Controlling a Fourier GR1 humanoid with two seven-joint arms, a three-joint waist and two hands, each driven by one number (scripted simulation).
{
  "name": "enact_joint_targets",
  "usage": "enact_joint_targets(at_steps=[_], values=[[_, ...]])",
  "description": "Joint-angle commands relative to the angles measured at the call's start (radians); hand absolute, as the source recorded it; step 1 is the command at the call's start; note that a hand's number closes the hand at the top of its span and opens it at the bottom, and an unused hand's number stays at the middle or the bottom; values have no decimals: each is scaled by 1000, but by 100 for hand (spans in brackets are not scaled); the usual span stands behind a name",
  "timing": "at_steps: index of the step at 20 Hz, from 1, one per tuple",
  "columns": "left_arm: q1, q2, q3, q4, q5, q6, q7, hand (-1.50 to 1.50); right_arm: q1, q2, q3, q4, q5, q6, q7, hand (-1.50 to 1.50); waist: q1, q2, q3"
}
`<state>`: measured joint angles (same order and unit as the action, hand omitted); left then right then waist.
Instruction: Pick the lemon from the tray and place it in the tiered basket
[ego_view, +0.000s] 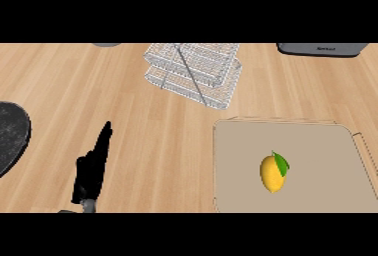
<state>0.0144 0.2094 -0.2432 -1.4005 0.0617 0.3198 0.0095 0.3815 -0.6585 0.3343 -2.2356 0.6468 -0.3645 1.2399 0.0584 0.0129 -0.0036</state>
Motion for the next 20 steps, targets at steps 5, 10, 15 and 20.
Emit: enact_joint_targets(at_steps=[5,10,15,20], values=[[72,3,-12,-12,2,-15,1,0,-246,215,72,127,84,174,248,-150,-1,-5,-1],[33,8,22,24,3,-8,-4,0,-318,313,46,224,95,291,248,-150,-14,-2,-3],[24,-12,8,15,-2,-4,13,0,-355,394,19,315,76,367,248,-150,-30,-5,-2],[71,9,26,1,14,-25,-3,0,-431,478,-30,386,104,440,248,-150,-33,-9,0]])
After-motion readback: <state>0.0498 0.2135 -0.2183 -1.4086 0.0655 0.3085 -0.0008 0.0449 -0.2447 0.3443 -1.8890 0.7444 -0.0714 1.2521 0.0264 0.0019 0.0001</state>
